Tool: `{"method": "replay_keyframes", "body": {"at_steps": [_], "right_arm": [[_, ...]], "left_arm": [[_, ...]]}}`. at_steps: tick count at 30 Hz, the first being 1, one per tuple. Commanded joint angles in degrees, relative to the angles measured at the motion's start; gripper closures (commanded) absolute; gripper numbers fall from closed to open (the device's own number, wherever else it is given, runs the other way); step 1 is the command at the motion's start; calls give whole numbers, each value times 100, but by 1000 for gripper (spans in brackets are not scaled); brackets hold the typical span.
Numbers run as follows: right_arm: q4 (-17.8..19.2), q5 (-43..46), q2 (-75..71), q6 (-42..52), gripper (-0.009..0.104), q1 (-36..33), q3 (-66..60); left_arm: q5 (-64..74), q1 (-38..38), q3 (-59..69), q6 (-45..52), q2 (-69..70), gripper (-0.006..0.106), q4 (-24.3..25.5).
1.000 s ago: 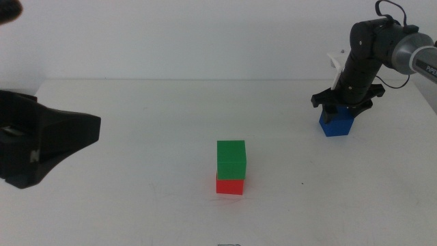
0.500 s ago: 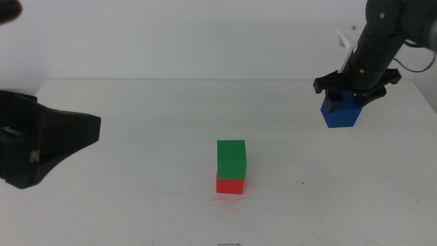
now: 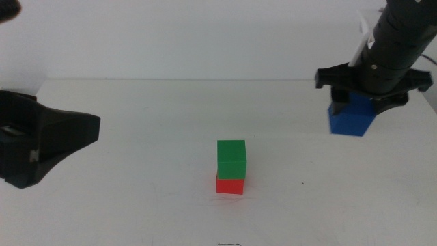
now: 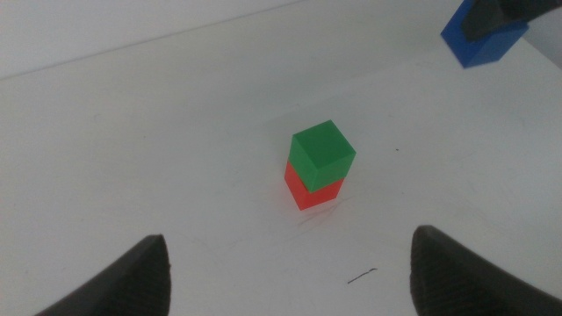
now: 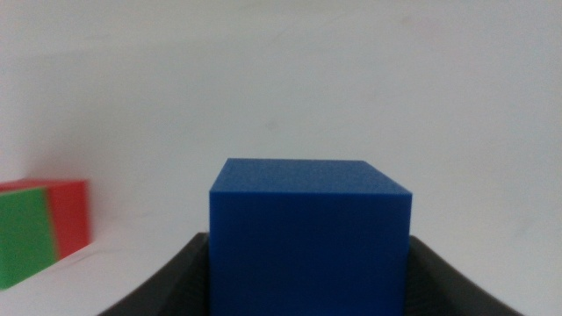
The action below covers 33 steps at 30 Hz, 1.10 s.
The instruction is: Stack red cubes first, then green, then blue cubes in a specific spot.
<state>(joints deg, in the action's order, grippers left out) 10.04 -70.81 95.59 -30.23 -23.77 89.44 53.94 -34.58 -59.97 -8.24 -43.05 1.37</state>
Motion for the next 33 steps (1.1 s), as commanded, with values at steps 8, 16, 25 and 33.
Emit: {"method": "replay_keyframes", "body": {"at_steps": [8, 16, 25, 33], "right_arm": [[273, -340, -219, -631, 96, -601, 153], [31, -375, 622, -846, 96, -1304, 1219], [-171, -375, 1523, -865, 96, -1825, 2153], [-251, -375, 1752, -865, 96, -1846, 2258]], "left_arm": [[-396, 4, -143, -37, 11, 7, 4], [-396, 4, -143, -37, 10, 7, 4], [-396, 4, -143, -37, 0, 7, 4], [-396, 4, -143, -42, 3, 7, 4]]}}
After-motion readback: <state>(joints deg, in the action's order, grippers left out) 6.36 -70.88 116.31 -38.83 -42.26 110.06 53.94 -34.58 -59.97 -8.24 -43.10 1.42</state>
